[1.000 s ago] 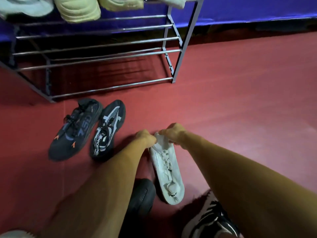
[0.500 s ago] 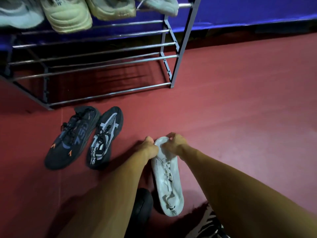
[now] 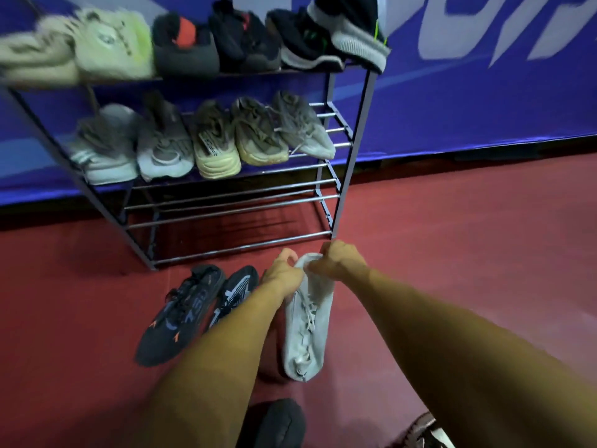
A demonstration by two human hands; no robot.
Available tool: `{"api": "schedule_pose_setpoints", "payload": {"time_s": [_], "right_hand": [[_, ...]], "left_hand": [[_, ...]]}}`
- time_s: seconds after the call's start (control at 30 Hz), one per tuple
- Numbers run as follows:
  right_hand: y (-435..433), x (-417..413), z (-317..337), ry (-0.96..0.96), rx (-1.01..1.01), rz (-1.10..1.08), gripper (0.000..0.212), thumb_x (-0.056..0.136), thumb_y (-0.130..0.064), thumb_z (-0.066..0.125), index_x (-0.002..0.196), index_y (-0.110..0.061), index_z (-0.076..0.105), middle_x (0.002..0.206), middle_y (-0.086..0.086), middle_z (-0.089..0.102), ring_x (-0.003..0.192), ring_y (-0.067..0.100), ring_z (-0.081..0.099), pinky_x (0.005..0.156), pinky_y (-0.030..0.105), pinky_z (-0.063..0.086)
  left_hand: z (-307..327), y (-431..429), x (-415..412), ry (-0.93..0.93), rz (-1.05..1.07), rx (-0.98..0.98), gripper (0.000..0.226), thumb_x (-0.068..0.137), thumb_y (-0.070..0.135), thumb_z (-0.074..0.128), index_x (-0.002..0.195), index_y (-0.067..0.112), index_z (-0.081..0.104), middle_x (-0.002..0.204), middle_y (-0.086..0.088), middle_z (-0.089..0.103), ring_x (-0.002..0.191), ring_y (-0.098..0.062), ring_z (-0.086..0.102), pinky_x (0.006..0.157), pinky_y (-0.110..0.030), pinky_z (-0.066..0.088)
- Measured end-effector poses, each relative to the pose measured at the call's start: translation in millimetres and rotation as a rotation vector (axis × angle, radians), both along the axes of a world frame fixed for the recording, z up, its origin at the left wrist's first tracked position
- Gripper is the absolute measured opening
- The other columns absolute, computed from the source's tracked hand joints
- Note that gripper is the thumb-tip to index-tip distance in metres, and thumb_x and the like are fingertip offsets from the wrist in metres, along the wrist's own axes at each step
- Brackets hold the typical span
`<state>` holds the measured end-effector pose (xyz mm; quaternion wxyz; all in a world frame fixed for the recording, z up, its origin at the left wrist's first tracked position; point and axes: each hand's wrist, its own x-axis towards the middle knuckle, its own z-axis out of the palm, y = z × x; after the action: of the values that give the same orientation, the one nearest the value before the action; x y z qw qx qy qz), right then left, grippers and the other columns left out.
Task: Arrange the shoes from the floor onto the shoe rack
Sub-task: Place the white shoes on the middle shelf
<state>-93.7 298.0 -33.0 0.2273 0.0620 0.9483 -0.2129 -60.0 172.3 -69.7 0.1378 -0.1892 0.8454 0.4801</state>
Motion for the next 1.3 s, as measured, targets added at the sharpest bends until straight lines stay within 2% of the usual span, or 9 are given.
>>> {"api": "schedule_pose_setpoints", "payload": {"time_s": [0.13,0.27,0.4,0.5,0.63,0.8,0.97,1.03,1.3], "right_hand": [[-7.2,-10.0,54.7,0.131,-0.096,-0.066,0.052,0.076,-0.054,0.074,0.11,-0.014,0.069,0.117,0.009,0.069,0.109,0.028,0.067,0.08,0.029,0.053],[-3.5,-12.3,98.5,0.263,-0.353,-0.11,0.037,0.076,-0.048,0.078,0.067,-0.019,0.058,0.079,0.001,0.066,0.073,0.02,0.061,0.066,0.029,0.048],[12.1,-2.9,125.6,0.344,-0.753,-0.335,0.033,0.077,-0.036,0.083,0.063,-0.019,0.059,0.058,-0.003,0.051,0.052,0.013,0.042,0.049,0.024,0.035],[22.2,5.0,138.9,0.288,-1.021,-0.364,0.025,0.076,-0.033,0.086,0.079,-0.017,0.067,0.065,-0.001,0.055,0.049,0.009,0.041,0.045,0.018,0.032],[26.4,1.6,146.3,0.271,-1.245,-0.451,0.022,0.079,-0.034,0.083,0.089,-0.018,0.071,0.083,-0.006,0.073,0.067,0.008,0.063,0.059,0.02,0.05],[27.7,-9.8,148.3,0.291,-1.253,-0.528,0.023,0.078,-0.03,0.085,0.092,-0.015,0.075,0.093,-0.003,0.079,0.083,0.012,0.072,0.08,0.027,0.056],[33.3,-26.5,146.0,0.328,-1.204,-0.596,0.035,0.083,-0.026,0.08,0.109,-0.01,0.064,0.089,0.001,0.071,0.067,0.009,0.063,0.058,0.024,0.044],[35.1,-26.9,139.0,0.211,-1.132,-0.547,0.025,0.085,-0.028,0.078,0.1,-0.015,0.062,0.066,-0.006,0.063,0.053,0.006,0.055,0.053,0.023,0.035],[44.1,-27.3,122.3,-0.253,-0.989,-0.303,0.026,0.078,-0.032,0.076,0.097,-0.018,0.068,0.078,0.001,0.064,0.076,0.016,0.058,0.073,0.028,0.047]], "left_hand": [[60.7,-15.9,-14.1,0.136,-0.057,-0.049,0.008,0.089,0.022,0.06,0.096,0.019,0.06,0.092,-0.004,0.065,0.08,-0.021,0.059,0.071,-0.029,0.048],[112.8,-36.1,-20.0,0.253,-0.053,-0.077,0.005,0.085,0.017,0.061,0.081,0.018,0.063,0.082,-0.004,0.062,0.077,-0.019,0.055,0.069,-0.03,0.042],[134.2,-68.9,-10.9,0.223,-0.068,-0.074,0.017,0.08,0.024,0.072,0.09,0.013,0.065,0.09,-0.004,0.067,0.08,-0.019,0.06,0.081,-0.038,0.051],[137.7,-94.3,-3.5,0.19,-0.133,-0.078,0.038,0.079,0.029,0.075,0.111,0.012,0.064,0.106,-0.009,0.07,0.085,-0.017,0.062,0.078,-0.033,0.047],[139.7,-111.9,1.0,0.167,-0.082,-0.086,0.061,0.078,0.026,0.076,0.135,0.026,0.054,0.121,-0.002,0.059,0.11,-0.018,0.056,0.086,-0.029,0.041],[142.2,-99.4,1.6,-0.138,-0.329,0.059,0.026,0.085,0.02,0.069,0.11,0.022,0.068,0.091,-0.006,0.064,0.062,-0.011,0.05,0.06,-0.025,0.042],[140.8,-83.0,-11.3,-0.197,-0.231,0.229,0.021,0.085,0.017,0.073,0.106,0.016,0.069,0.09,-0.006,0.064,0.07,-0.012,0.057,0.06,-0.025,0.055],[140.4,-77.1,-16.8,-0.167,-0.18,0.3,0.02,0.082,0.02,0.076,0.101,0.019,0.071,0.082,-0.002,0.063,0.069,-0.01,0.059,0.061,-0.024,0.057],[157.1,-33.0,-49.8,-0.07,-0.08,0.636,0.025,0.075,0.019,0.083,0.099,0.019,0.076,0.09,-0.001,0.077,0.074,-0.007,0.071,0.066,-0.028,0.059]]}}
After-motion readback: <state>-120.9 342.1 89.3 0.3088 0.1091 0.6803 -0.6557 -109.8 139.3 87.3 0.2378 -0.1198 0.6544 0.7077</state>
